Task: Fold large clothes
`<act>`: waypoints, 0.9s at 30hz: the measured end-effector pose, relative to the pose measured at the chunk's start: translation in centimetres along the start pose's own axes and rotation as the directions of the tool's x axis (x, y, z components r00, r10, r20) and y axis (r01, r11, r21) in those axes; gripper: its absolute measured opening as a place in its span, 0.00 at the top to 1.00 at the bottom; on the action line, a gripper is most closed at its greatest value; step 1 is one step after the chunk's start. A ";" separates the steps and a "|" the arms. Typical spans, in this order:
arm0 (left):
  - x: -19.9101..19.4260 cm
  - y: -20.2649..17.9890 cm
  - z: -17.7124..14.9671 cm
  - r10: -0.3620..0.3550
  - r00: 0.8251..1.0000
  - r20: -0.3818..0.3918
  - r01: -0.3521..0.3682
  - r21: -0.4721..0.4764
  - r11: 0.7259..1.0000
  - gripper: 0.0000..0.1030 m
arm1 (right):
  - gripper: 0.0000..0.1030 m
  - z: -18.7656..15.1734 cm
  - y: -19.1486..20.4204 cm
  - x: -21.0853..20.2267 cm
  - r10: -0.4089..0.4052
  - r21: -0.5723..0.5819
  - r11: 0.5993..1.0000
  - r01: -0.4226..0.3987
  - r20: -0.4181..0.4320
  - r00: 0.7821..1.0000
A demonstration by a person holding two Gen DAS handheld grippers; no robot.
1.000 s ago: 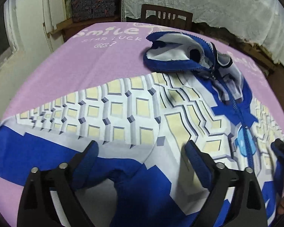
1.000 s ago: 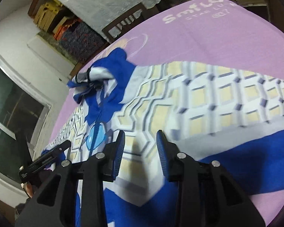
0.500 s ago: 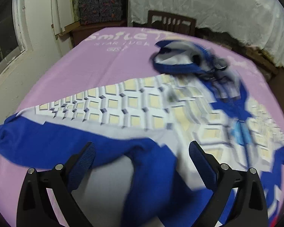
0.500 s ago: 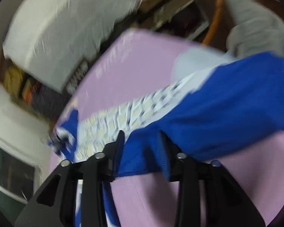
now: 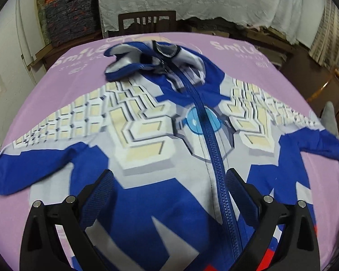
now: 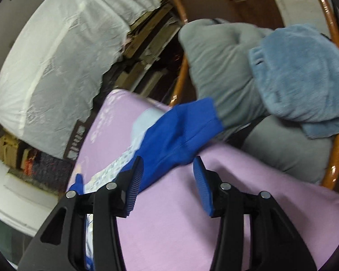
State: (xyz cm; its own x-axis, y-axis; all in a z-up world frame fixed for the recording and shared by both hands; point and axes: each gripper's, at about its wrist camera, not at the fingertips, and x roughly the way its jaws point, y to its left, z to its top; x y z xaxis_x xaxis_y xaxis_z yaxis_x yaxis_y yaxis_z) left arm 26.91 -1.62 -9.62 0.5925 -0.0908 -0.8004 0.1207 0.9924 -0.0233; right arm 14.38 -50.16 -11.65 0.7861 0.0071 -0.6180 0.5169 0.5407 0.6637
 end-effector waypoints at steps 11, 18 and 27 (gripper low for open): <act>3.0 0.2 -0.9 0.003 0.999 -0.049 -0.003 0.011 1.000 0.03 | 0.55 2.7 -2.5 4.3 -0.046 0.083 0.995 0.047 -0.015 0.999; 3.2 -0.1 -0.9 0.018 0.999 -0.043 -0.017 0.026 1.000 0.03 | 0.90 3.6 -1.9 5.4 -0.043 0.058 0.997 0.041 0.032 0.999; 3.0 0.1 -1.0 0.011 0.999 -0.049 -0.010 0.018 1.000 0.03 | 0.90 2.5 4.3 2.9 -0.009 -0.130 0.991 0.025 0.124 0.992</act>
State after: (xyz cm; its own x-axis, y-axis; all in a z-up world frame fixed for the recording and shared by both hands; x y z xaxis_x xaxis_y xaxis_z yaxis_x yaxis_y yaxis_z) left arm 27.94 -1.76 -12.64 0.5540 -0.0755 -0.8291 0.1288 0.9917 -0.0043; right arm 19.71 -49.89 -9.52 0.8176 -0.1025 -0.5666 0.4881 0.6454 0.5876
